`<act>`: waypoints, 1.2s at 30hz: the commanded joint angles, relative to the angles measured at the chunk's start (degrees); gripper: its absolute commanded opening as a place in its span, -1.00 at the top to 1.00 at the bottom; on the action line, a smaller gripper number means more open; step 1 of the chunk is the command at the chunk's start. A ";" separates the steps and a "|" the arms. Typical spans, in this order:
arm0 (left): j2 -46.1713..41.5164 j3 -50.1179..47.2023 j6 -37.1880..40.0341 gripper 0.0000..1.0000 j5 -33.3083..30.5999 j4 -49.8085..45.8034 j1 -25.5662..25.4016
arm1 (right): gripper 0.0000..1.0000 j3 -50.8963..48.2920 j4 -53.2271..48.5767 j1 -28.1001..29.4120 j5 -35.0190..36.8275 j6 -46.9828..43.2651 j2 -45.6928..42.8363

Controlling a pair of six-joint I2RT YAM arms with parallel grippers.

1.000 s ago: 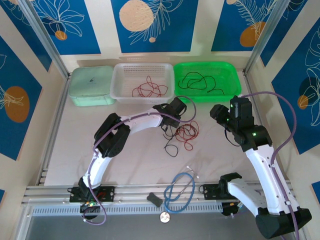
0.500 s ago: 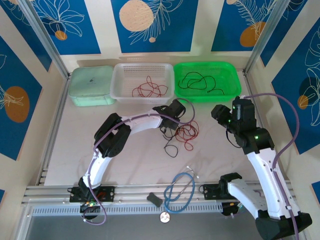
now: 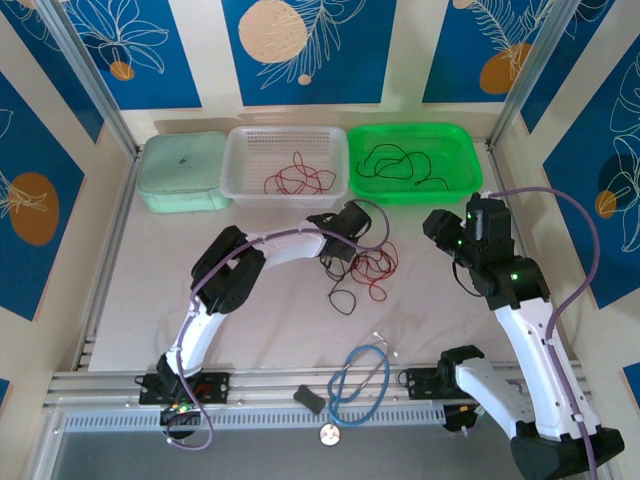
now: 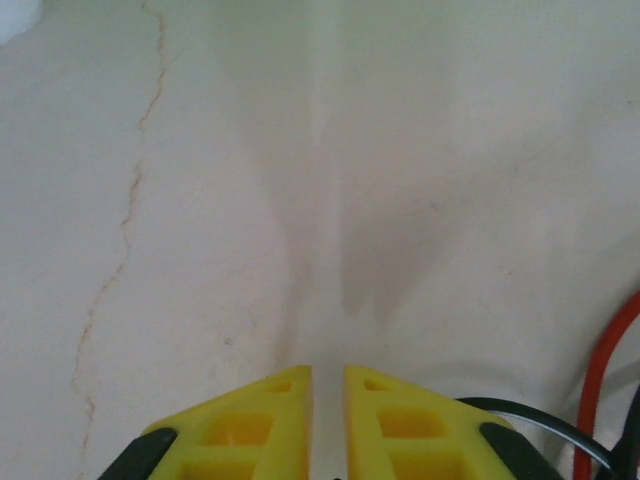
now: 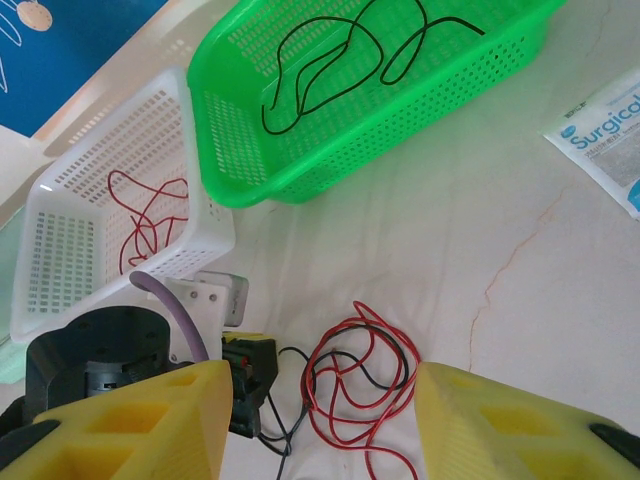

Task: Untangle the cables
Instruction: Untie the cable from multiple cables.

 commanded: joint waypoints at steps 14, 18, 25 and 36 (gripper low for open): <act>-9.71 -1.65 2.24 1.00 -6.45 -2.10 0.14 | -0.01 -1.00 -0.57 -0.24 -2.73 0.72 -1.16; -14.80 -0.47 3.54 1.00 -6.98 -4.51 0.07 | -0.02 -2.69 1.41 -0.16 -7.29 -0.01 -1.24; -24.38 3.09 5.58 1.00 -7.54 -10.40 -0.01 | -0.02 -6.81 5.04 0.64 -13.75 2.35 -1.07; -33.64 11.98 10.02 1.00 -5.02 -19.05 -0.50 | -0.02 -16.15 16.25 10.59 -13.92 14.84 4.23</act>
